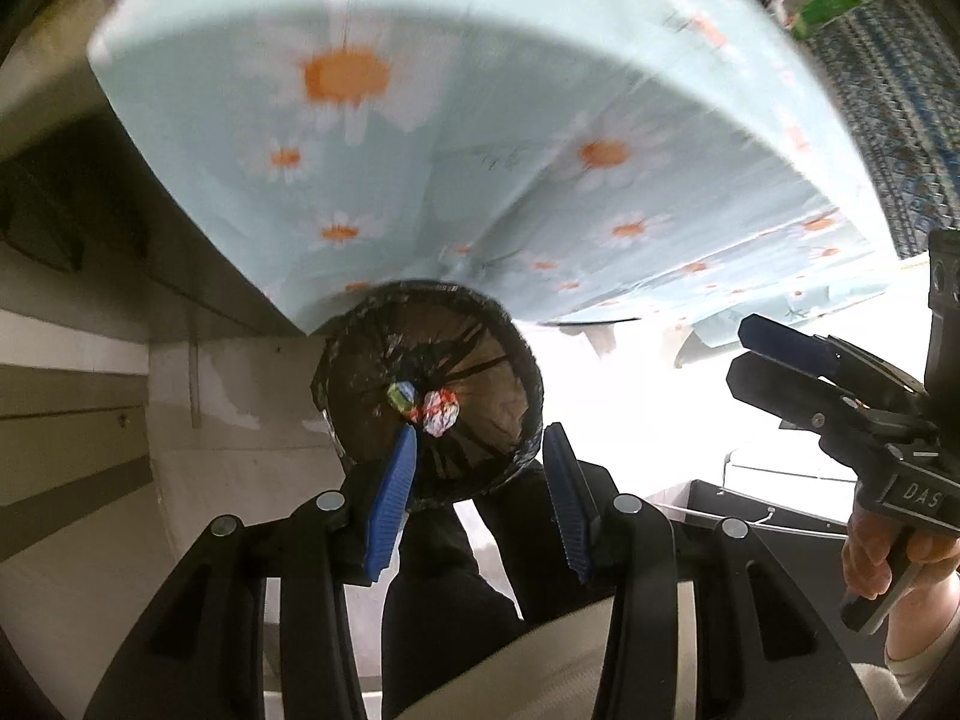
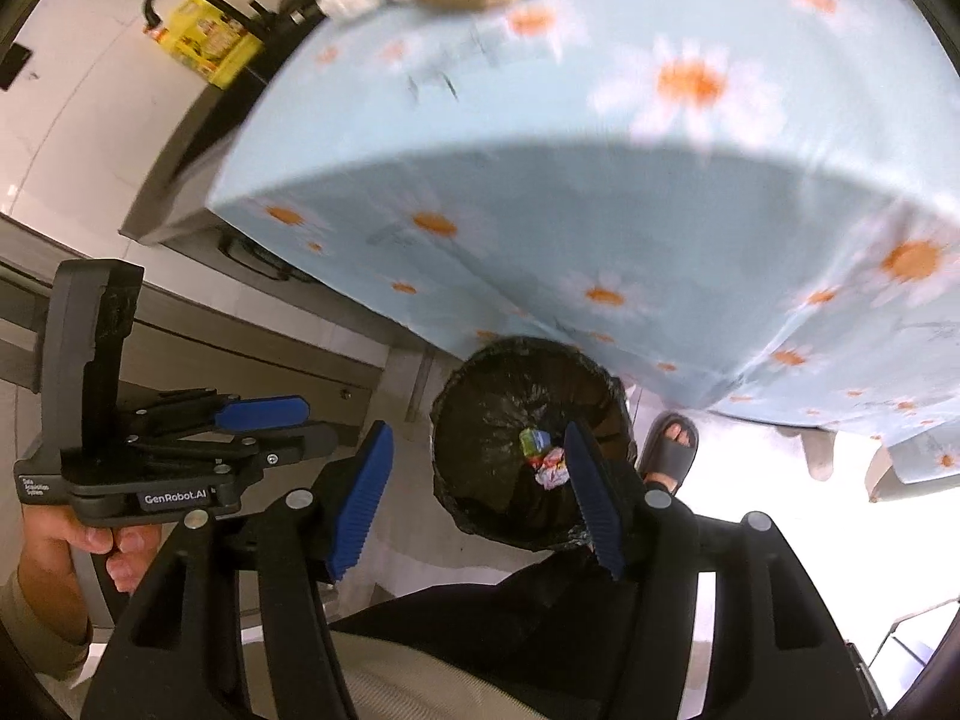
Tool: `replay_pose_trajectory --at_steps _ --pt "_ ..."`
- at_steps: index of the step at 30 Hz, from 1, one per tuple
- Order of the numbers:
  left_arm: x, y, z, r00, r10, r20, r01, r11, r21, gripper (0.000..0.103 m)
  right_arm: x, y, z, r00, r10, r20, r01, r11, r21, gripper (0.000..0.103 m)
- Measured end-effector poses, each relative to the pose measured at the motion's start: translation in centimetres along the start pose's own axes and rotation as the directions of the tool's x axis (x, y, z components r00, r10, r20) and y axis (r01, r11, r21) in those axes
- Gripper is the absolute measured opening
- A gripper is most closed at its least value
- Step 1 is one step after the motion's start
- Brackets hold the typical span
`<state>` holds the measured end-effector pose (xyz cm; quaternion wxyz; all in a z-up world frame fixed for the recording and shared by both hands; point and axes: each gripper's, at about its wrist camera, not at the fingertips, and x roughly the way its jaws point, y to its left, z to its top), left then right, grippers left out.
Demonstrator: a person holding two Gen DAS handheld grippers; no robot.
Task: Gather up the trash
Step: 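Raise both grippers back toward the tablecloth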
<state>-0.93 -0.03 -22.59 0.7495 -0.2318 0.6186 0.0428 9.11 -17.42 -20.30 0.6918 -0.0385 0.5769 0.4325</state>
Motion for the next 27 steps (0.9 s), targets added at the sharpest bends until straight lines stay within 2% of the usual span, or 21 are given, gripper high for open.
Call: replay_pose_trajectory --at_steps 1,11,13,15,18,20,23,27 --pt "-0.7 -0.2 0.1 1.000 -0.004 0.014 0.004 1.000 0.006 0.054 -0.6 0.1 0.1 1.000 -0.004 0.012 0.004 1.000 -0.004 0.062" --pt "-6.5 -2.7 2.6 0.992 -0.014 0.125 0.005 0.997 0.075 0.055 -7.8 0.2 1.9 0.984 -0.055 0.169 0.056 0.998 -0.001 0.071" --pt "-7.5 -3.5 3.4 0.989 -0.016 0.148 0.002 0.995 0.095 0.063 -9.0 -0.1 2.3 0.978 -0.056 0.200 0.055 0.998 0.009 0.075" --pt "-8.2 -4.1 4.0 0.986 -0.016 0.166 -0.003 0.993 0.114 0.065 -10.3 -0.6 3.0 0.969 -0.063 0.238 0.062 0.998 0.013 0.080" --pt "-9.4 -5.5 5.5 0.979 -0.015 0.201 -0.013 0.990 0.141 0.065 -11.4 -1.4 4.3 0.961 -0.068 0.269 0.070 0.998 0.003 0.080" --pt "-10.0 -6.1 6.5 0.977 -0.015 0.215 -0.017 0.989 0.150 0.072 -11.7 -1.8 5.3 0.957 -0.075 0.280 0.079 0.997 -0.005 0.081" --pt "-10.2 -7.4 8.5 0.972 -0.012 0.233 -0.026 0.987 0.158 0.074 -12.2 -2.9 7.2 0.951 -0.071 0.300 0.079 0.997 -0.013 0.092" --pt "-10.0 -8.4 10.9 0.973 -0.005 0.231 -0.032 0.987 0.155 0.074 -12.7 -5.0 9.9 0.953 -0.063 0.295 0.075 0.997 -0.031 0.093"
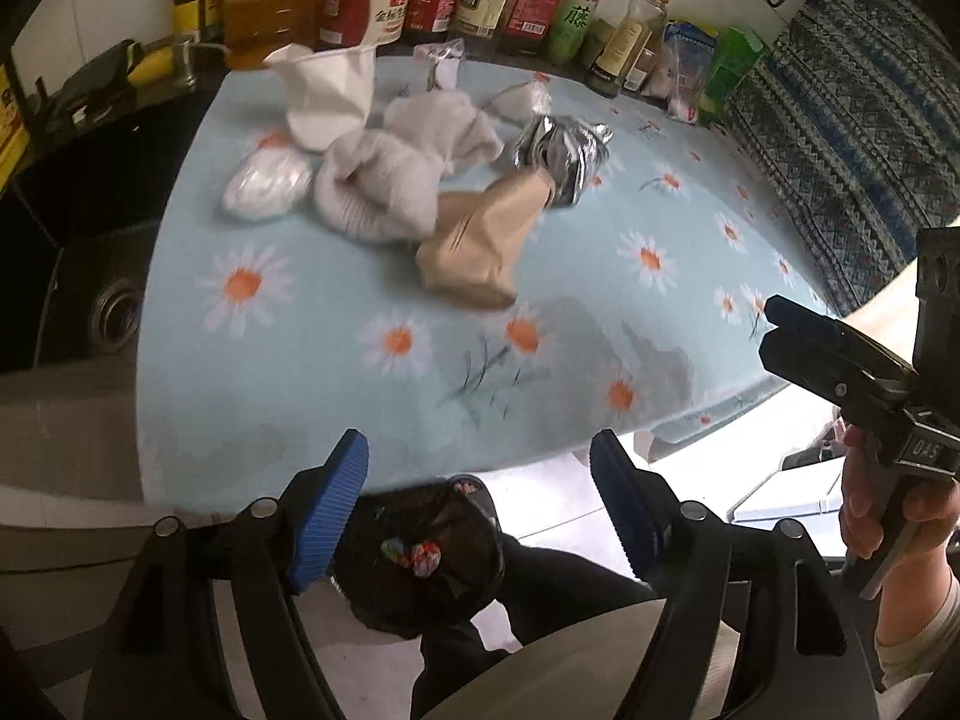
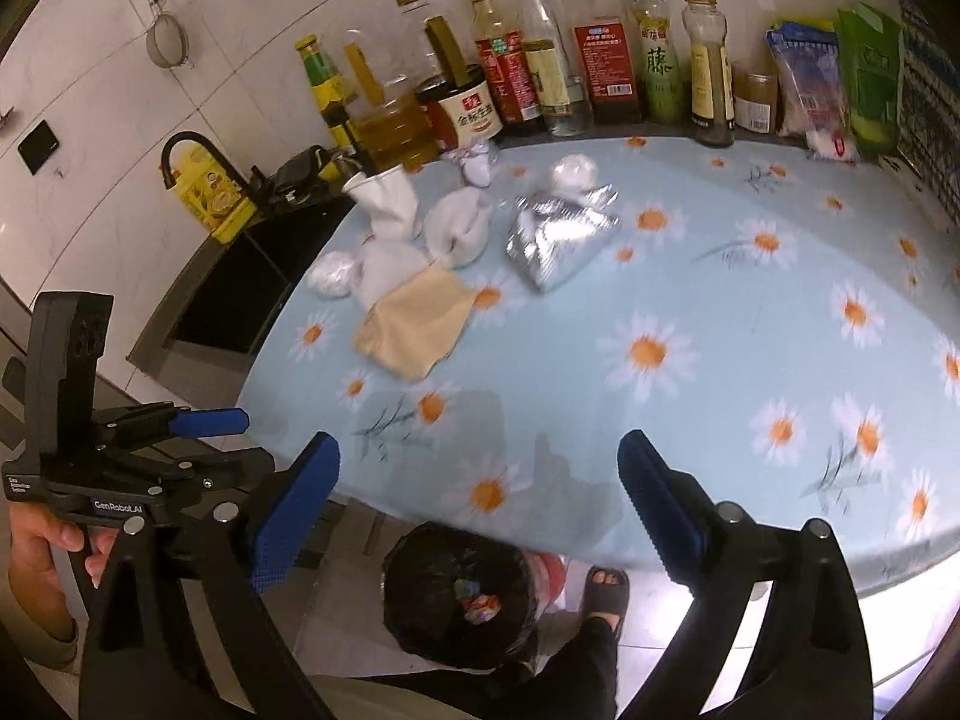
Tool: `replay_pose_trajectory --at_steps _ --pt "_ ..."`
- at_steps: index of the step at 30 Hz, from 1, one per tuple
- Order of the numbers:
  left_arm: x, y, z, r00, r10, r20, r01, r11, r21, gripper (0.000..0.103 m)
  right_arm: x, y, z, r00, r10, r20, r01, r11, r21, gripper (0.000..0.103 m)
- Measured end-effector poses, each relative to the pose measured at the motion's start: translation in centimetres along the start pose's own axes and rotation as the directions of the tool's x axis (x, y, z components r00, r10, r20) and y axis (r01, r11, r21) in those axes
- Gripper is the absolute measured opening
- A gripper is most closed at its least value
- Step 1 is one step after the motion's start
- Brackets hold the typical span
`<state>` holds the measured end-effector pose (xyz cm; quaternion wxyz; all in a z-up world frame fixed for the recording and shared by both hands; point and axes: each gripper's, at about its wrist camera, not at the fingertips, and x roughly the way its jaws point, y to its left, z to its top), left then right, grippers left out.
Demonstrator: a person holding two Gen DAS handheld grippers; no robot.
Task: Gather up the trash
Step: 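Raise both grippers back toward the tablecloth, then grasp the tan paper cup with the left gripper while the right grasps the foil packet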
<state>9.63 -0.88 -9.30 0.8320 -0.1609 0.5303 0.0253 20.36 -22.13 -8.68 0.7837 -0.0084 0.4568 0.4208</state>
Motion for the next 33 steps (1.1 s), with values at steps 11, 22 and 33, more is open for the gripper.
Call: replay_pose_trajectory --at_steps 11,22,33 --pt "4.3 -0.3 5.4 0.998 0.058 -0.023 -0.060 0.995 -0.082 0.077 4.2 -5.3 6.3 0.998 0.051 -0.046 -0.054 0.996 -0.070 0.095" --pt "7.8 -0.2 7.9 0.988 0.118 -0.099 -0.129 0.984 -0.120 0.077 11.1 -6.9 11.1 0.981 0.103 -0.166 -0.129 0.980 -0.152 0.098" --pt "8.9 -0.3 8.4 0.984 0.142 -0.104 -0.158 0.973 -0.168 0.076 15.3 -6.6 12.5 0.964 0.109 -0.242 -0.163 0.963 -0.216 0.098"
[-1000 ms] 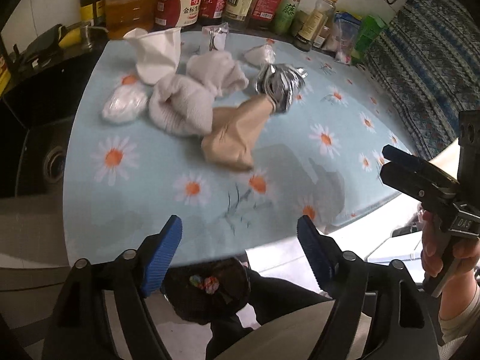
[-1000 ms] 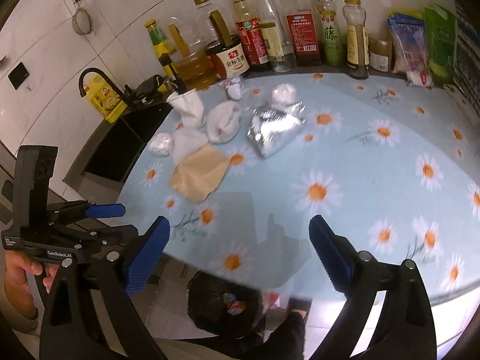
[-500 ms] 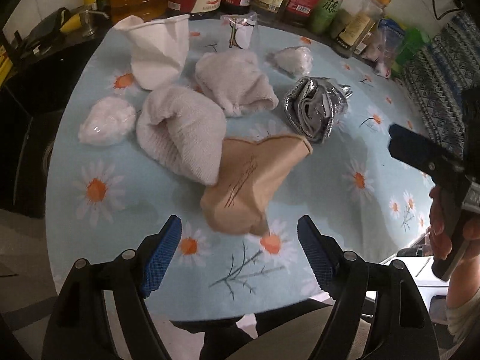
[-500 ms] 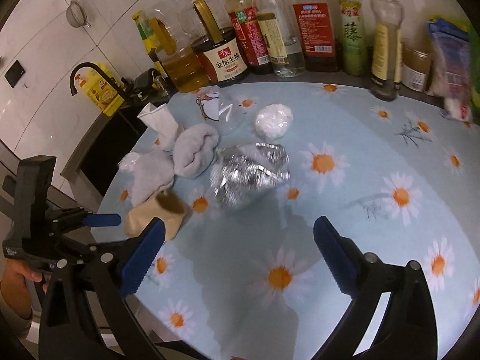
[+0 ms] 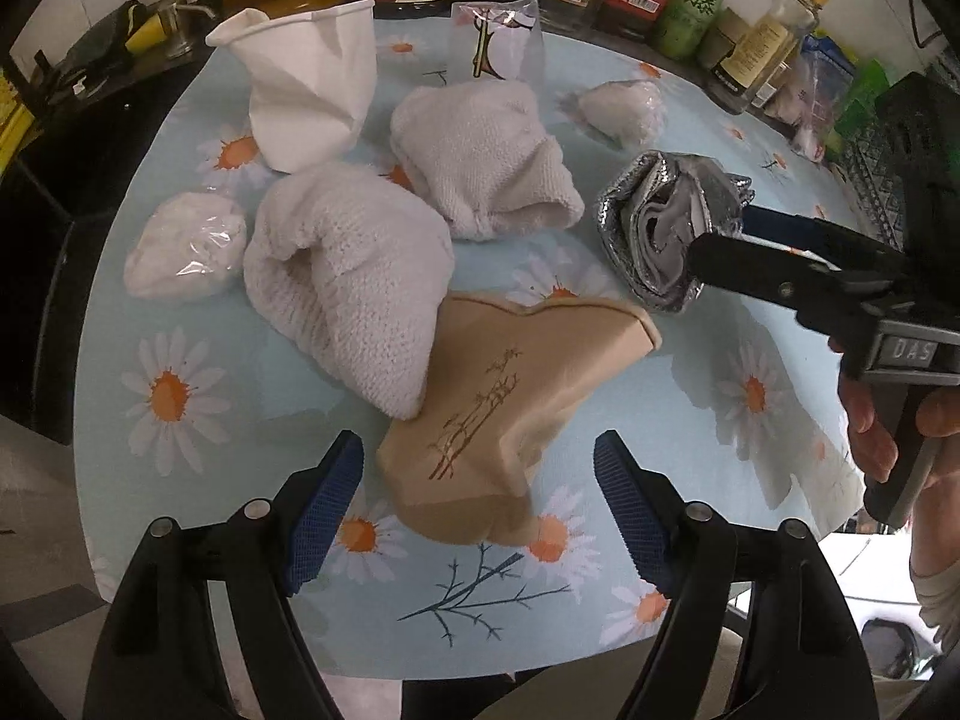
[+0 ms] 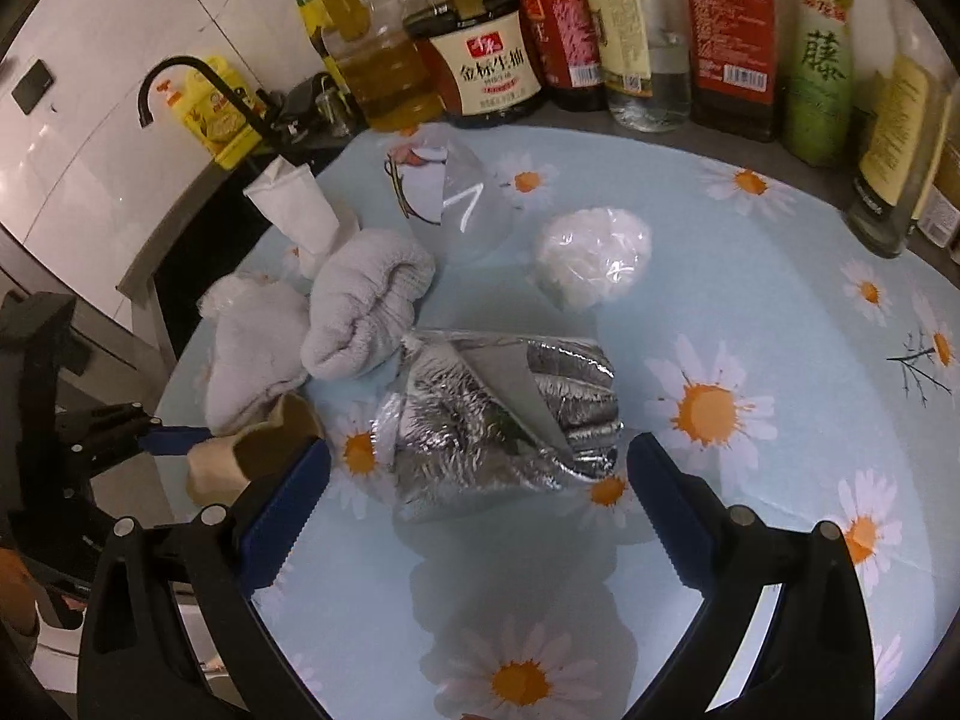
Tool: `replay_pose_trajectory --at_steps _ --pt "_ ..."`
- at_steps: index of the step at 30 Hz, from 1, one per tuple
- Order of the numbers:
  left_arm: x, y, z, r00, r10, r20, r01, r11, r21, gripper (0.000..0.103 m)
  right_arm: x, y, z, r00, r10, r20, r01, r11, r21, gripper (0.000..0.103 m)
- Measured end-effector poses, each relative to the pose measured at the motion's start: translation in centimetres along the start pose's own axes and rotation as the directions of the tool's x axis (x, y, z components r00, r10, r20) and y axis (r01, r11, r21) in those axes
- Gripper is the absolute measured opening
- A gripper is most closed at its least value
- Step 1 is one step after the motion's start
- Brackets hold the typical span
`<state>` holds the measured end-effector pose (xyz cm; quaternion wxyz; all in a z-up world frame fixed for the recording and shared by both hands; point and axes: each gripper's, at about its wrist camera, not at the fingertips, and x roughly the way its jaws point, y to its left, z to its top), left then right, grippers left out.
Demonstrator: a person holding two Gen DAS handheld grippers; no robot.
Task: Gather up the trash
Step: 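Grasp the tan paper cup with the left gripper while the right grasps the foil packet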
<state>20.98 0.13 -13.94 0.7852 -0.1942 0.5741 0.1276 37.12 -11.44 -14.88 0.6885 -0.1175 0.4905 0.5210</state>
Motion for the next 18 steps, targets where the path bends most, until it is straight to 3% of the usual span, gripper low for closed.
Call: replay_pose_trajectory --at_steps 3,5,8,10,18 --pt "0.2 -0.4 0.2 1.000 0.007 0.005 -0.007 1.000 0.002 0.072 0.3 0.0 0.2 1.000 0.002 0.001 -0.002 1.000 -0.012 0.098" --pt "0.4 -0.7 0.3 1.000 0.011 -0.001 -0.011 1.000 0.004 0.058 0.4 -0.1 0.3 1.000 0.010 0.008 -0.010 1.000 -0.016 0.098" --pt "0.5 -0.8 0.3 1.000 0.017 -0.003 -0.017 1.000 0.003 0.047 0.9 -0.1 0.5 1.000 -0.008 -0.010 0.007 1.000 -0.026 0.091" --pt "0.5 -1.0 0.4 1.000 0.022 0.005 -0.022 1.000 -0.005 0.046 1.3 -0.2 0.4 0.999 -0.018 -0.028 0.017 0.999 -0.032 0.079" --pt "0.5 -1.6 0.5 0.999 0.037 0.014 -0.037 0.999 -0.020 0.046 1.0 -0.8 0.3 1.000 0.016 -0.018 -0.017 0.999 -0.031 0.075"
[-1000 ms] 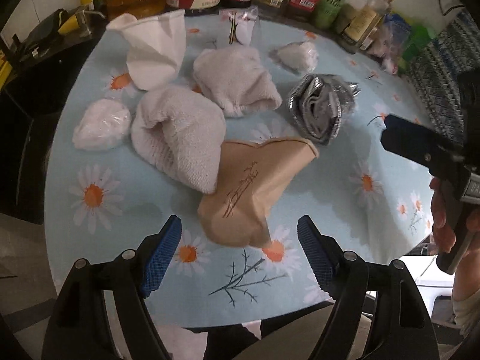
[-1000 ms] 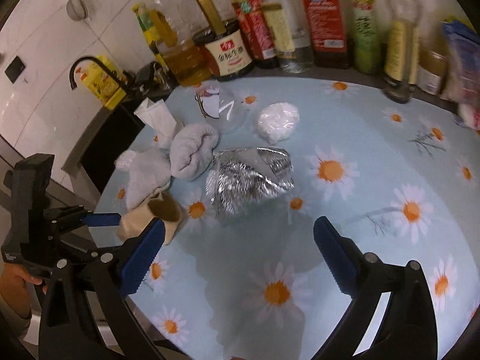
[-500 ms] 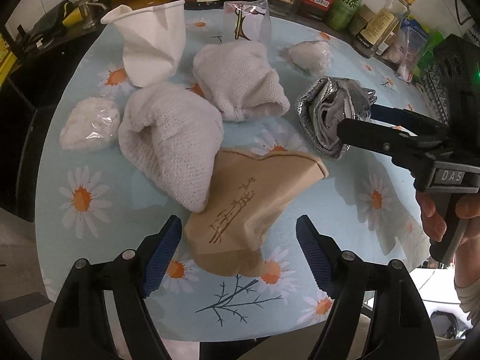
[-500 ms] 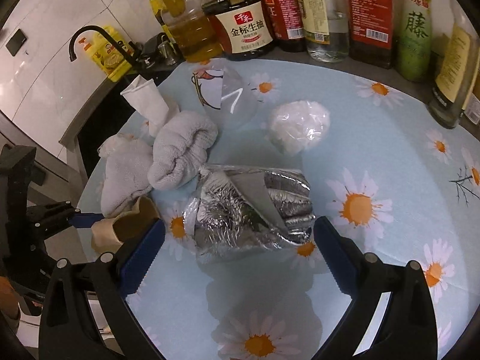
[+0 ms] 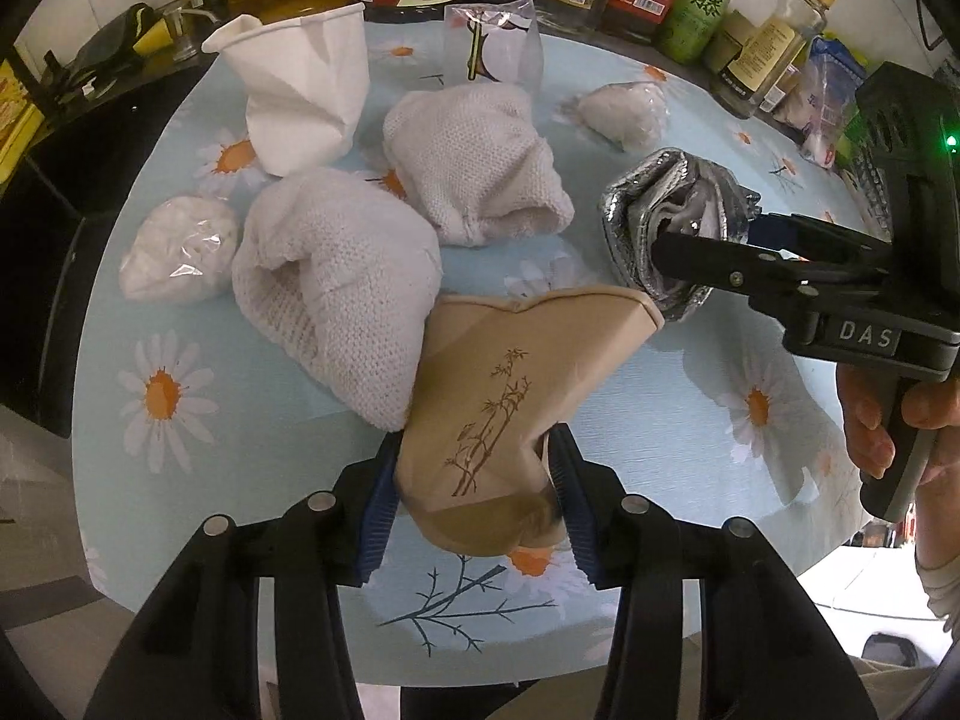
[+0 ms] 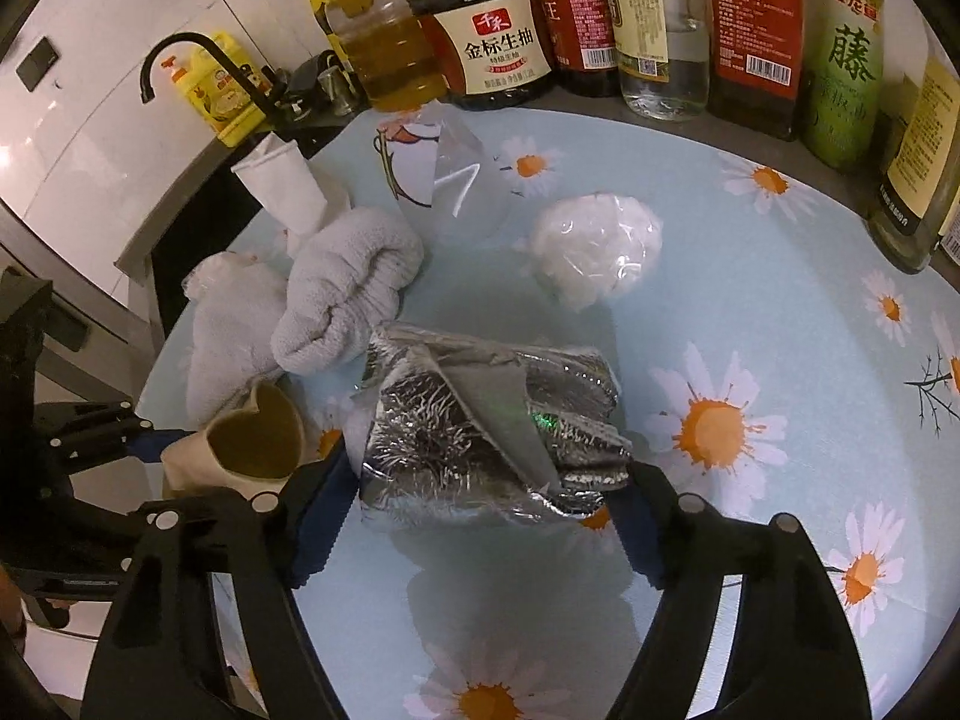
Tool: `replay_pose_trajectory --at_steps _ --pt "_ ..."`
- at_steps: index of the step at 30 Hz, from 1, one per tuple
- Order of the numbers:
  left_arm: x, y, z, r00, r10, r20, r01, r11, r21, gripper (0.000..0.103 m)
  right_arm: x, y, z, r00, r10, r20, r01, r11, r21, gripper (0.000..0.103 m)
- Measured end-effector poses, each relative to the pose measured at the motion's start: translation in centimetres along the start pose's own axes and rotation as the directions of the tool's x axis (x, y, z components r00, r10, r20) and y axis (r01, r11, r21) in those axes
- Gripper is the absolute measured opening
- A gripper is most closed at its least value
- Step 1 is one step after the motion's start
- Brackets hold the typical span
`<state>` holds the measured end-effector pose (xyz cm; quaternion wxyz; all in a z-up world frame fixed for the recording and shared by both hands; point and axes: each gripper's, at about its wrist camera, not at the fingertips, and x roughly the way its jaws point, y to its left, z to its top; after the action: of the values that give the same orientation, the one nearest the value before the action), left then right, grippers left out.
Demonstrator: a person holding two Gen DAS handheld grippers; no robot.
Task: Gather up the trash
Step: 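Grasp the tan paper cup with the left gripper while the right grasps the foil packet, then carry the paper cup and foil packet down over the trash bin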
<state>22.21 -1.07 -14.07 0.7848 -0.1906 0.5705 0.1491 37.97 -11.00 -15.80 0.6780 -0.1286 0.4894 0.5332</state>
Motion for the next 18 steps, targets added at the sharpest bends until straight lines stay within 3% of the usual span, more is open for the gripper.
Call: replay_pose_trajectory --at_steps 10,18 --pt "-1.2 0.6 -1.3 1.000 -0.028 0.013 0.029 0.997 -0.073 0.046 -1.5 0.1 -0.5 0.999 0.047 0.023 -0.047 0.999 0.017 0.075" --pt "-2.9 1.1 -2.4 0.998 -0.042 0.041 0.045 0.997 -0.061 0.046 -3.1 1.6 -1.1 0.998 0.044 0.053 -0.045 0.999 0.014 0.075"
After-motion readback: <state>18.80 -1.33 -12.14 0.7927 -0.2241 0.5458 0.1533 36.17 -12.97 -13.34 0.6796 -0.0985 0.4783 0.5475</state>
